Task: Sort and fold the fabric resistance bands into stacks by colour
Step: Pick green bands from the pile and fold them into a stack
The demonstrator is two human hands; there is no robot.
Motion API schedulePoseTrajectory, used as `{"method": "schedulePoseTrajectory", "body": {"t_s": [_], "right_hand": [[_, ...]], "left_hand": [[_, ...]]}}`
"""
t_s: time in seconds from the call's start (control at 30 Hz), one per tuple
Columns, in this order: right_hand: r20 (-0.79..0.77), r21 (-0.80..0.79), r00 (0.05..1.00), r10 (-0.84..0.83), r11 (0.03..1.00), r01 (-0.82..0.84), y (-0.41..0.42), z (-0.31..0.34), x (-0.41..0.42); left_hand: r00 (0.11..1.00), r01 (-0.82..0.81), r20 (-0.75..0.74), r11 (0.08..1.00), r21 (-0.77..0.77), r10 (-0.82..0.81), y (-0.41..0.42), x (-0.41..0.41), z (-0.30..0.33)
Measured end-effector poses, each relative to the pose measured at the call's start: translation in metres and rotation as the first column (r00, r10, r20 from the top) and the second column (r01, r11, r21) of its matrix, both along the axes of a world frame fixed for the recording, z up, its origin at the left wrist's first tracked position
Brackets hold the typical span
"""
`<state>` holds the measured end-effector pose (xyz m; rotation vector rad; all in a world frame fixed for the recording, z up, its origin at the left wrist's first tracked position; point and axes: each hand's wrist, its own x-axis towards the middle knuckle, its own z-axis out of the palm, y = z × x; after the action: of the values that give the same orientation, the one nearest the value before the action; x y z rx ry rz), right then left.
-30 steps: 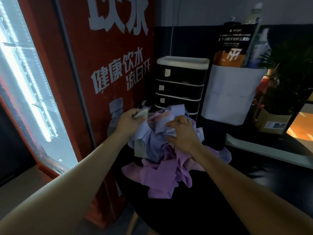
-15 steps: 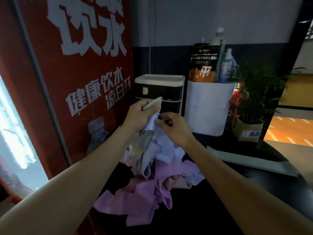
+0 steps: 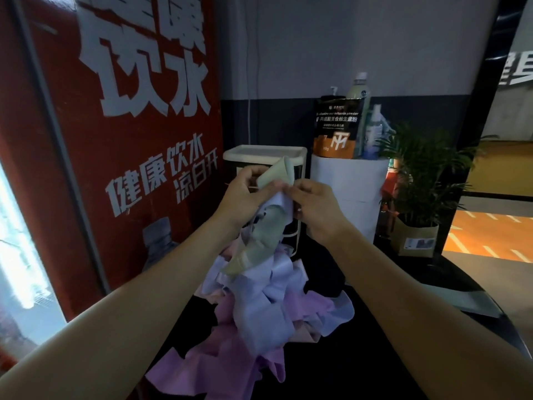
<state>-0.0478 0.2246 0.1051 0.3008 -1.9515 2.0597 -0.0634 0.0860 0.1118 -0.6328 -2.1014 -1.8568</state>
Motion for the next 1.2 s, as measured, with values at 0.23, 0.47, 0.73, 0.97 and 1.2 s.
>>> {"method": "schedulePoseTrajectory", "body": {"t_s": [0.23,0.47,0.73,0.97,1.2], "right_hand": [[-0.022,0.098,0.995,-0.097,0.99,0.099,0.015,0.018,-0.005],[0.142,0.17,0.989,0.041,0.983,-0.066,0.021,0.002,0.003],[-0.174,0.542,0.972,-0.157,0.809,0.227,0.024,-0.005,0.022],[-0.231,0.563,0.969,-0.091,0.8,0.209,0.012,-0.015,0.017],[-0.29,0.476,0.948,-0.133,0.839,0.263,0.025,-0.005,0.015]], "left_hand": [[0.991,0.068,-0.092,0.952,-0.298,-0.1,-0.006,0.007,0.0],[0.989,-0.076,-0.144,0.971,-0.225,0.044,-0.002,0.006,-0.008],[0.912,-0.286,0.309,0.958,0.005,0.27,0.006,-0.004,-0.025],[0.94,-0.12,0.33,0.99,0.069,0.091,0.024,0.017,-0.009],[0.909,-0.323,0.293,0.946,0.038,0.298,-0.004,0.005,-0.003]]}}
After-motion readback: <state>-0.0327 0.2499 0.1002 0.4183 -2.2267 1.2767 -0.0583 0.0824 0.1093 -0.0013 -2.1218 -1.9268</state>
